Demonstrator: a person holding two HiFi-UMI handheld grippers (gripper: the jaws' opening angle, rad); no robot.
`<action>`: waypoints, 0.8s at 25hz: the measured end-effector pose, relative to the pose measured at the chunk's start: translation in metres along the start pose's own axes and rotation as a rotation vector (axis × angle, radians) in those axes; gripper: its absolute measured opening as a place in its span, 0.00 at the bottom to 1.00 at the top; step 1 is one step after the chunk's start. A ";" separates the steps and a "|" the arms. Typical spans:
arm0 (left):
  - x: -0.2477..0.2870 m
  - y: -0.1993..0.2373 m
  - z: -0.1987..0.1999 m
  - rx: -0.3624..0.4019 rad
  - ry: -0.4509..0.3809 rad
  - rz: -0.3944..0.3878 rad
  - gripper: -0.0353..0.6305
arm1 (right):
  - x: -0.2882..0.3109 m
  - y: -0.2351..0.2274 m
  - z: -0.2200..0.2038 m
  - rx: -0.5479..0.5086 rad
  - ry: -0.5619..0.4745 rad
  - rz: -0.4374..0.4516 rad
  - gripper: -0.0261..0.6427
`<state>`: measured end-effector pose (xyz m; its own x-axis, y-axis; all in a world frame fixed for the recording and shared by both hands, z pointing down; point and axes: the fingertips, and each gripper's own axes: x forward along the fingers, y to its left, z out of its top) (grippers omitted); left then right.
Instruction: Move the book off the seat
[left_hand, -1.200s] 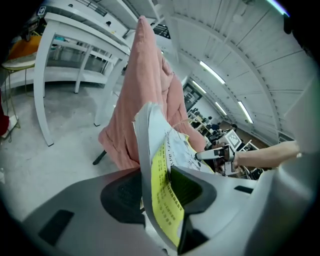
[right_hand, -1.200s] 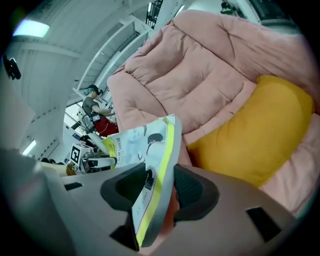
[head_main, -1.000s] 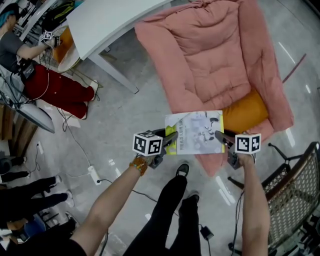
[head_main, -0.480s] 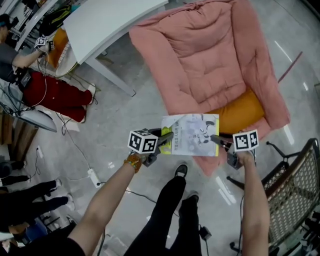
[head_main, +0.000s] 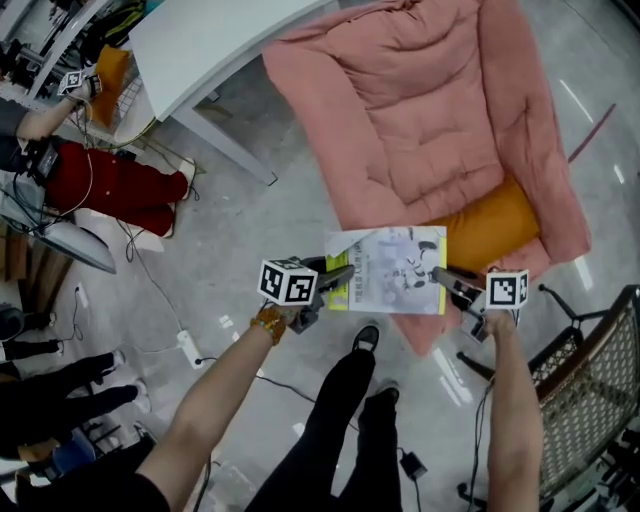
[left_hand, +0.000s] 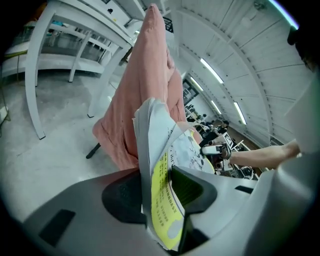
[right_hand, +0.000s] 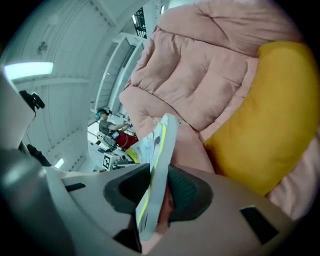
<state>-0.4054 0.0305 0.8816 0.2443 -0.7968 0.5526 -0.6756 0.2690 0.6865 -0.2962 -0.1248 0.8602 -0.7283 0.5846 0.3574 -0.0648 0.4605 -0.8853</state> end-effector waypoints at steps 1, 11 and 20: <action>-0.001 -0.001 0.003 0.018 -0.005 -0.001 0.28 | 0.007 0.001 -0.005 -0.010 0.038 -0.005 0.21; -0.008 -0.021 0.017 0.134 0.049 0.037 0.18 | 0.016 0.015 -0.007 -0.072 0.073 -0.048 0.16; -0.013 -0.045 0.028 0.139 0.067 0.040 0.18 | -0.004 0.034 0.000 -0.062 0.023 -0.092 0.16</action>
<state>-0.3981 0.0136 0.8303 0.2578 -0.7476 0.6121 -0.7745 0.2189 0.5936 -0.2954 -0.1110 0.8284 -0.7052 0.5528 0.4439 -0.0877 0.5534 -0.8283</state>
